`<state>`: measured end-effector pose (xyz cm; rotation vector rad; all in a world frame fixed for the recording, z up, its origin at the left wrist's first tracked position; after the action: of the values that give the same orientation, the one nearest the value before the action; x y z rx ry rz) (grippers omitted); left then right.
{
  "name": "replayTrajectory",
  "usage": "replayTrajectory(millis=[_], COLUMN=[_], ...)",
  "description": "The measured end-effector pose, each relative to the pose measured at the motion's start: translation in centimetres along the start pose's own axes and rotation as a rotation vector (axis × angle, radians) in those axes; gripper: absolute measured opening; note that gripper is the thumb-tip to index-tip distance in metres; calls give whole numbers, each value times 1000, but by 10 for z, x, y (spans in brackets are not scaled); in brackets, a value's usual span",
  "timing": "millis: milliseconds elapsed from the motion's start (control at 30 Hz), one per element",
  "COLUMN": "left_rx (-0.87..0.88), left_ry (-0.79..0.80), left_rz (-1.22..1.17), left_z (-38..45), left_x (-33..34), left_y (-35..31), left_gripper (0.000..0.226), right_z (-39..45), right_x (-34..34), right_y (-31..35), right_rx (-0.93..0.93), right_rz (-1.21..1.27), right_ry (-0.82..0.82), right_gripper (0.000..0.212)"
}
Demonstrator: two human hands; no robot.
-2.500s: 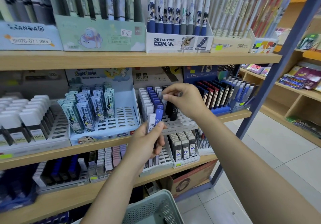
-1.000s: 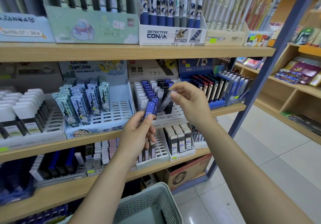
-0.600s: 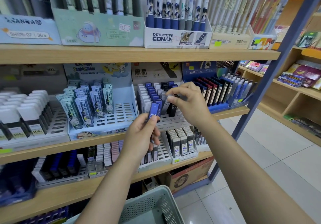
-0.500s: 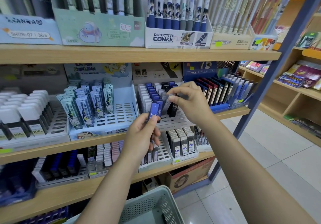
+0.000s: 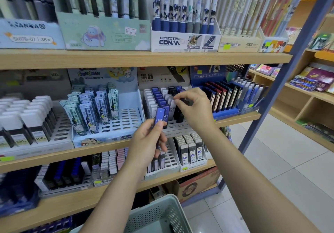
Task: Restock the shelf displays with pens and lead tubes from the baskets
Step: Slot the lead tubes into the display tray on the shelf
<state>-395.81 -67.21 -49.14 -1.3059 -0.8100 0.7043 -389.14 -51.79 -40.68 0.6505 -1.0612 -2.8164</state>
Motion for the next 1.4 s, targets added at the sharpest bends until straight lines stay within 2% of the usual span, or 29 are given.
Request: replayTrajectory(millis=[100,200,267,367,433,500,633,700,767,833,900,1000,1100,1200,1400], left_rx=[-24,-53,-54,-40,-36,-34,91,285,559,788,899,932,902,891,943], left_ry=[16,47,67,101,130,148,109,20,-117,-224,-252,-191,-146,-160,-183], left_rz=[-33,-95,-122,-112,-99,-80,189,365,522,660,804,1072,1252,1313,1280], left_z=[-1,-4,-5,-9,-11,-13,-11,-10,-14,-22,-22,-8,7,13,17], left_x=[4,10,15,26,35,43,46,43,40,41,46,58,57,51,50], left_y=[0,-2,-5,-7,-9,-12,-24,-37,-58,-76,-83,-75,-55,-44,-41], left_gripper=[20,22,23,23,23,22,19,13,14,25,37,53,59,66,65], right_z=[-3,-9,-17,-35,-43,-43,-30,-23,-17,-14,-12,-5,2,5,9], right_x=[0,-16,-28,-24,-22,-28,-60,-74,-85,-90,-88,-78,-64,-46,-14], right_y=[-1,6,12,16,18,14,-5,-13,-19,-23,-28,-35,-42,-44,-50], right_rx=[-34,-62,14,228,256,299,374,379,387,397,405,418,407,393,399], right_rz=[-95,-91,44,310,344,374,398,417,428,422,427,454,441,448,461], right_ry=[62,9,14,212,275,257,96,30,-21,-36,-14,20,65,124,234], right_gripper=[19,26,19,17,19,19,20,13,10,15,13,12,15,16,13])
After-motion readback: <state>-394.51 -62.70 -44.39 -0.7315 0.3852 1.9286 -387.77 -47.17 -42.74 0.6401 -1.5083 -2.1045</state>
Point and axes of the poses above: each hand's wrist, its own z-axis towards the middle knuckle, its own x-axis out of the palm, y = z × x, the point moved 9 cm from there along z, towards the middle knuckle, and after that the axes turned 10 degrees about -y, right-handed, at the moved point
